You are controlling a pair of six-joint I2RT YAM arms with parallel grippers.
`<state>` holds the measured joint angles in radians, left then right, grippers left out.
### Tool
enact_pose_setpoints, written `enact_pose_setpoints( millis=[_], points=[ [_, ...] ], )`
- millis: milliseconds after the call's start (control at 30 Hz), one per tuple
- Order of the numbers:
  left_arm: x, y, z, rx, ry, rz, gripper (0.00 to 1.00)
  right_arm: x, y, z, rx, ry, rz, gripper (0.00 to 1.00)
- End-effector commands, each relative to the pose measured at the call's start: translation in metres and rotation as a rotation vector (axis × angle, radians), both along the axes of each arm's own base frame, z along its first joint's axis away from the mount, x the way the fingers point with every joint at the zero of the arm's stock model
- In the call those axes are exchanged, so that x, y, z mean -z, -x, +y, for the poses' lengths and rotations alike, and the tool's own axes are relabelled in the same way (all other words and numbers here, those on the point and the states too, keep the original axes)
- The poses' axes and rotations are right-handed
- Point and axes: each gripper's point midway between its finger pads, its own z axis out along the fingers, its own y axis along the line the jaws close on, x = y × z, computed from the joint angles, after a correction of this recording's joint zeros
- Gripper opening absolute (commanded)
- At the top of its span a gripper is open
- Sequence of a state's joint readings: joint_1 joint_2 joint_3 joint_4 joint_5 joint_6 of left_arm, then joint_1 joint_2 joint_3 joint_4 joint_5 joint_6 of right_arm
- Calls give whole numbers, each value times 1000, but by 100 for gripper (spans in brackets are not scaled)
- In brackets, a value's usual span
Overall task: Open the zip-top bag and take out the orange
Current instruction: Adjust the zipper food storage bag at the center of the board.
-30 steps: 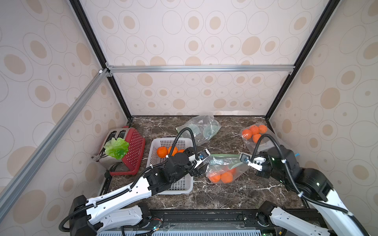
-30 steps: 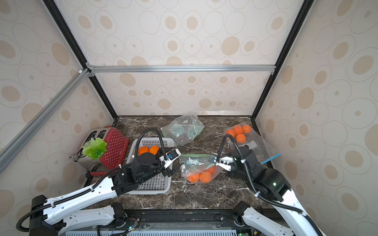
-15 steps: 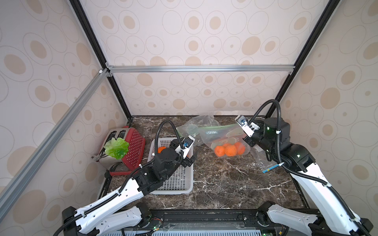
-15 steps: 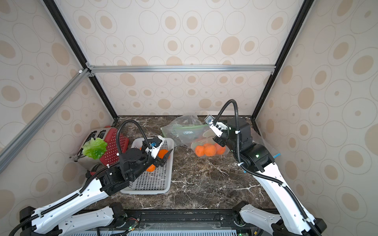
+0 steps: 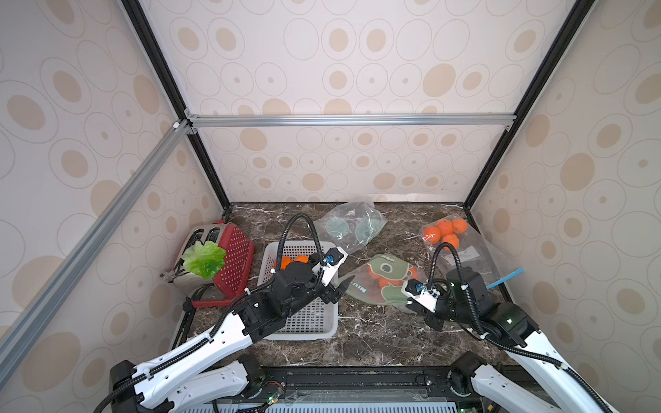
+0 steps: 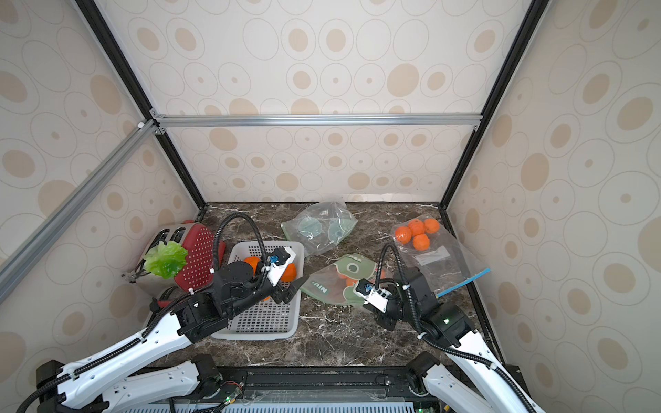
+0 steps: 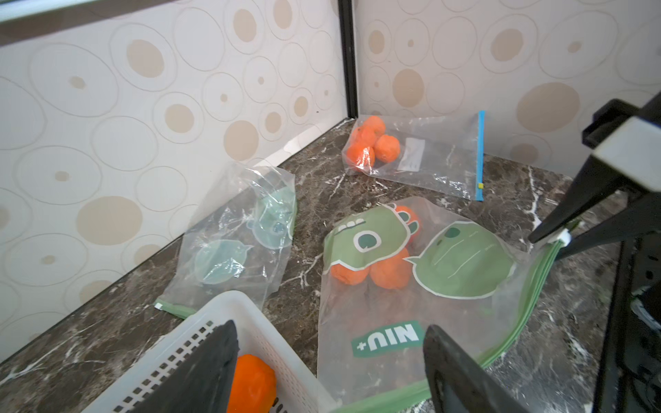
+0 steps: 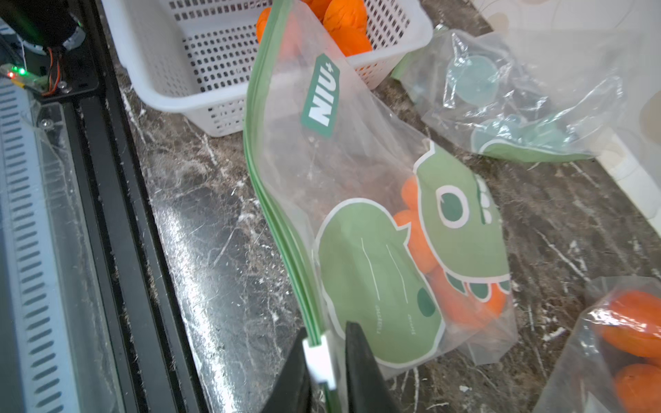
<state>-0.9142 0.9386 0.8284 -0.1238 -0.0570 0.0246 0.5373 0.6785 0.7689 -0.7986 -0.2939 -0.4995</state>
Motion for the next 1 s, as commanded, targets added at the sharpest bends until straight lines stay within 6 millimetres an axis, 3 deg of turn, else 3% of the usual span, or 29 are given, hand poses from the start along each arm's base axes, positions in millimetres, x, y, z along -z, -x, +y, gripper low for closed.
enact_pose_setpoints(
  millis=[0, 133, 200, 433, 500, 700, 833, 967],
  points=[
    [19, 8, -2, 35, -1, 66, 81, 4, 11, 0, -7, -27, 23, 23],
    [28, 9, 3, 14, 7, 77, 81, 8, 26, 2, -64, -35, 62, 28],
    [30, 14, 2, 36, 19, 92, 81, 12, 34, 6, -103, -36, 91, 25],
    [45, 55, -29, 323, 43, 159, 84, 17, 25, 0, -67, 30, 88, 16],
    [50, 62, -42, 411, -19, 173, 81, 18, 27, 0, -82, 38, 90, 16],
    [79, 55, -68, 499, -268, 213, 65, 17, 30, -1, -97, 46, 70, 16],
    [95, 76, -82, 608, -370, 144, 64, 19, 29, -3, -92, 57, 54, 16],
    [94, 78, -83, 618, -347, 129, 61, 19, 30, -3, -97, 64, 46, 17]
  ],
)
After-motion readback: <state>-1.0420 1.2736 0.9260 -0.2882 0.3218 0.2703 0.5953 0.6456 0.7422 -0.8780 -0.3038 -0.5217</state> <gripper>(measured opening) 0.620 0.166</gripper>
